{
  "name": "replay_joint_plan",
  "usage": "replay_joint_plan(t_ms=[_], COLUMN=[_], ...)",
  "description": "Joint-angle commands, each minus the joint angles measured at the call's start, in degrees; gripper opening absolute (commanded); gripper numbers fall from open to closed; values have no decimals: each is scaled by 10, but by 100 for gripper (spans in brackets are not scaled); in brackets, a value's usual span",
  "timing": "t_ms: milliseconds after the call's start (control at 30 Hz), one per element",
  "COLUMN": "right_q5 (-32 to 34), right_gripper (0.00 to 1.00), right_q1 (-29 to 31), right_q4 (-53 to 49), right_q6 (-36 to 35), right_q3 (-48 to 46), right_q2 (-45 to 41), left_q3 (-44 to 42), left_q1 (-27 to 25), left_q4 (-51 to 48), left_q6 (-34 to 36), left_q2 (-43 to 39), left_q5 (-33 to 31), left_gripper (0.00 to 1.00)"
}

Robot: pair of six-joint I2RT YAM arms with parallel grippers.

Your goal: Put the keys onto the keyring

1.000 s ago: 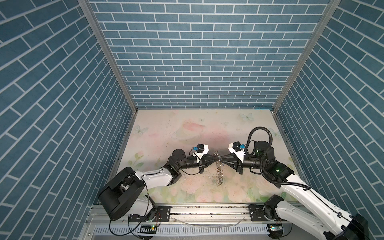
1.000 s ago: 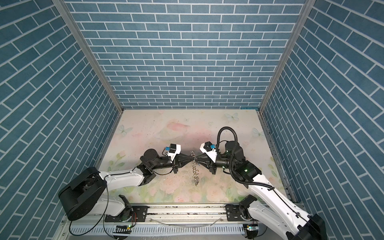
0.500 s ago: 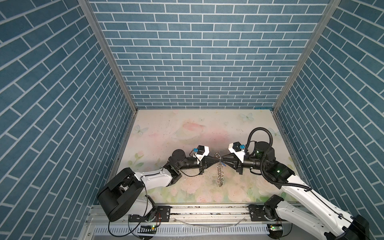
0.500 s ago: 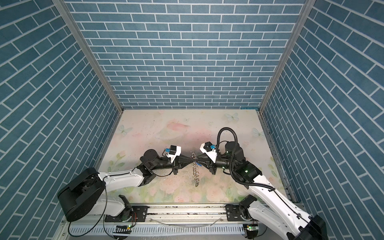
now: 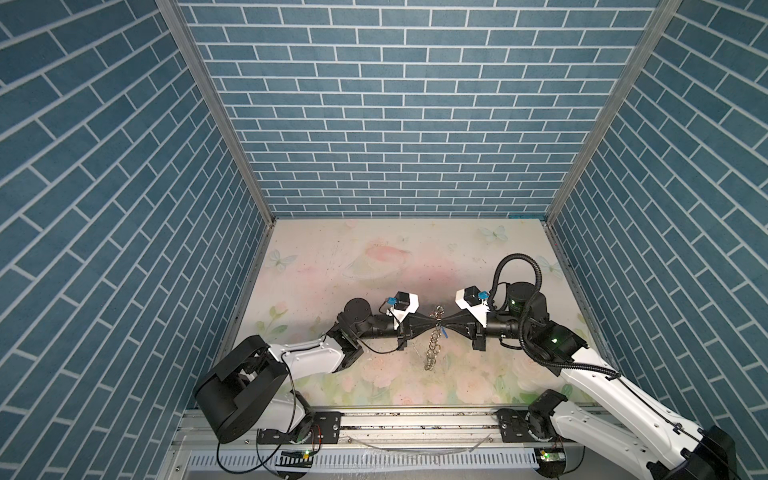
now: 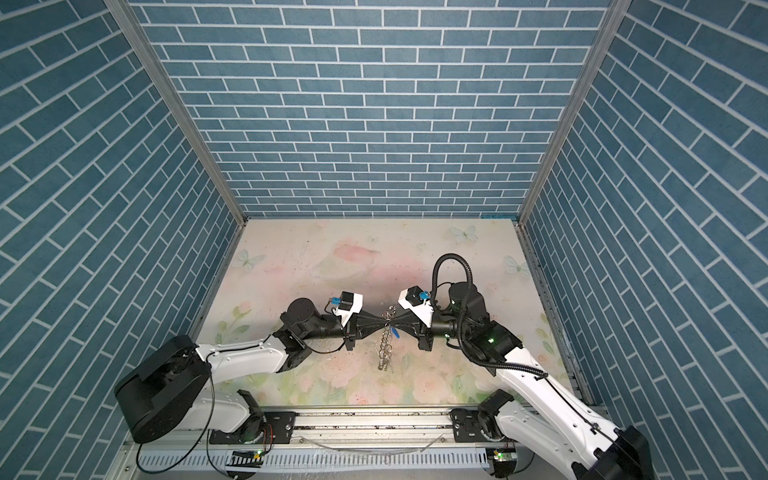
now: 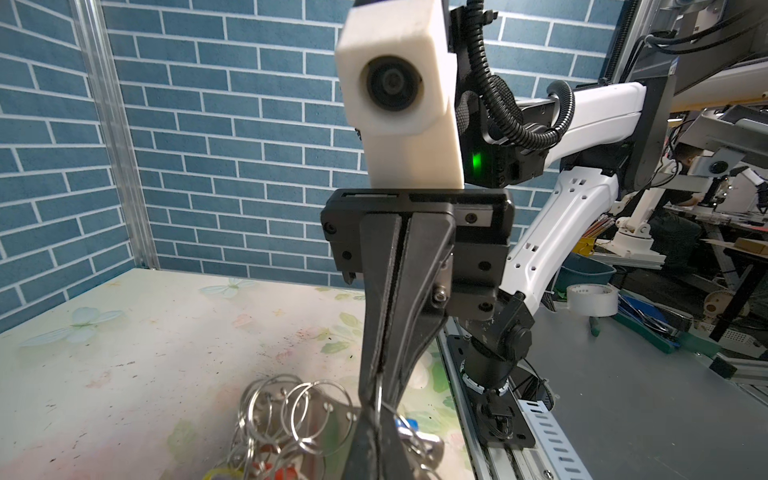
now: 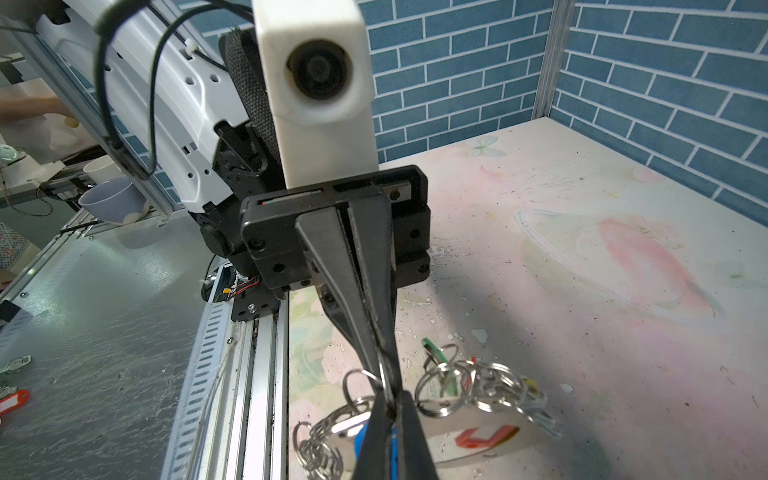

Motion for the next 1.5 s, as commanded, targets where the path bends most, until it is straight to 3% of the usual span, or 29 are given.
replay_joint_plan(t_ms=[0,167,267,467,867,1133,1200,1300,1400,1467], right_q5=[0,91,111,94,78,76,100,190,302,328], right_gripper=[0,0,0,0,0,0,1,14,23,24], right_q1=[8,38,56,71,92,95,95,95,95,95], right_q4=[-24,-125,-167,-210,-215,-209,-193,-143,-80,-49], right_q6=[-8,-46,-66,-87,-99,-98,-89,-71,-66,-70], right_q3=[32,91,123,159,174,173,163,129,81,57], right_q2=[3,46,73,102,135,144,135,99,51,26], left_q3=[8,25,40,70,77,83,80,72,58,54], left_q1=[-4,8,11,11,10,10,10,10,10,10], left_q4=[-12,-254,-380,-466,-445,-427,-410,-380,-333,-307], left_q6=[33,164,237,286,261,238,225,201,163,134], left_q2=[-23,-104,-144,-140,-113,-100,-98,-99,-104,-103], left_q5=[-6,-30,-32,-17,34,35,26,-4,-63,-104], left_gripper=[2,15,21,22,17,3,1,0,0,0])
